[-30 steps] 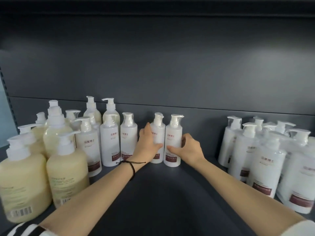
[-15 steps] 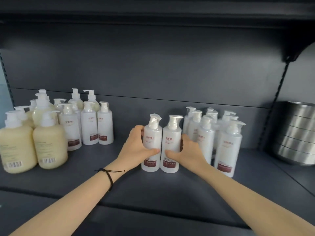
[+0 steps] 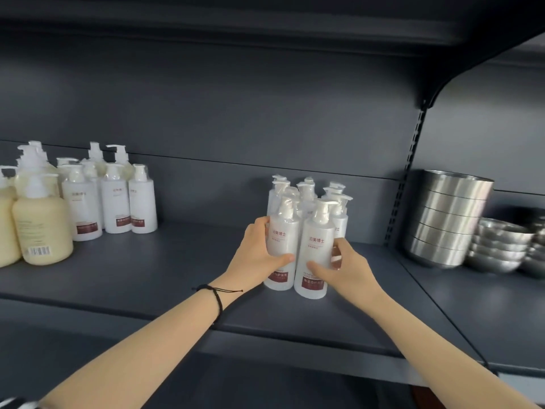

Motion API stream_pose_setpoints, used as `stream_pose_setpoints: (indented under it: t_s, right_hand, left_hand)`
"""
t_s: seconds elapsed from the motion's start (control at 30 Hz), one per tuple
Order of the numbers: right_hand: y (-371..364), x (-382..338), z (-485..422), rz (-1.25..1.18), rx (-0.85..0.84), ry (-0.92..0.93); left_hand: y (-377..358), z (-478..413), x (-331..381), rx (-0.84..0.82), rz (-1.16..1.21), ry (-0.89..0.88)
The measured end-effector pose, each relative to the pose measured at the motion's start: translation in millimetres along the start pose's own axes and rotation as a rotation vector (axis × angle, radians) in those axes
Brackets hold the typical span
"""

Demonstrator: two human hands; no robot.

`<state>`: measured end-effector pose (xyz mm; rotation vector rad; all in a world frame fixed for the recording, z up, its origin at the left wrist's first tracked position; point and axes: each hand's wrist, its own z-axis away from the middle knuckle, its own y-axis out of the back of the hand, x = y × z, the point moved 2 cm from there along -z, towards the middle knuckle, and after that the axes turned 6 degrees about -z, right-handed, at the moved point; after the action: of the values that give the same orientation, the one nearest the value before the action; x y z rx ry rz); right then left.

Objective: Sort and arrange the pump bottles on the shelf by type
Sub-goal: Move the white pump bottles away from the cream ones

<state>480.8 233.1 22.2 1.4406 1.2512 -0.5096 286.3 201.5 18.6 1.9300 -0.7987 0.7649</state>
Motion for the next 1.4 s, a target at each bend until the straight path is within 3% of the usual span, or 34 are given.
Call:
stream_pose_setpoints:
  t_s: [0.17,0.3,0.4,0.53,0.77,1.0,1.17,1.3,1.4]
  right_hand:
    - [5.8,3.3,-0.8,0.062,0.0,-0.061]
    - [3.4,1.9,6.5,0.647,-0.076,-0.135]
    - [-7.5,-7.0,12.4,0.91,-0.138,-0.025]
    - [-35.8,-33.4,16.9,0.98,-0.18,0.142]
    - [-126.2,-85.3,-1.8,0.953,-0.334,0.495]
    - [-222.9,-117.9,-63.5,0.95,-0.342,0.642]
    - [-278.8,-127.4,-105.8,0.941,-0.365,0.609]
    - [-311.8,-130.0,-140.7,0.792,-0.385,0.437]
    - [-332.5,-125.6,-170.0,0.496,-0.383,0.215]
  left_hand:
    - [-6.8,0.9,8.2,0.035,-0.015,-0.003]
    - [12.1,9.6,4.9,-0.041,-0.235,0.007]
    - [38.8,21.5,-8.1,-0.061,-0.625,0.002]
    - [76.1,34.7,-30.0,-0.05,-1.126,-0.109]
    - [147.6,52.0,-68.3,-0.019,-1.372,-0.065]
    - [218.3,41.3,-119.7,-0.024,-1.426,-0.018]
    - [246.7,12.1,-158.8,0.035,-1.242,-0.009]
    - [259.5,-15.9,-177.2,0.127,-0.98,0.038]
    - [262.1,-30.6,-187.7,0.151,-0.955,0.044]
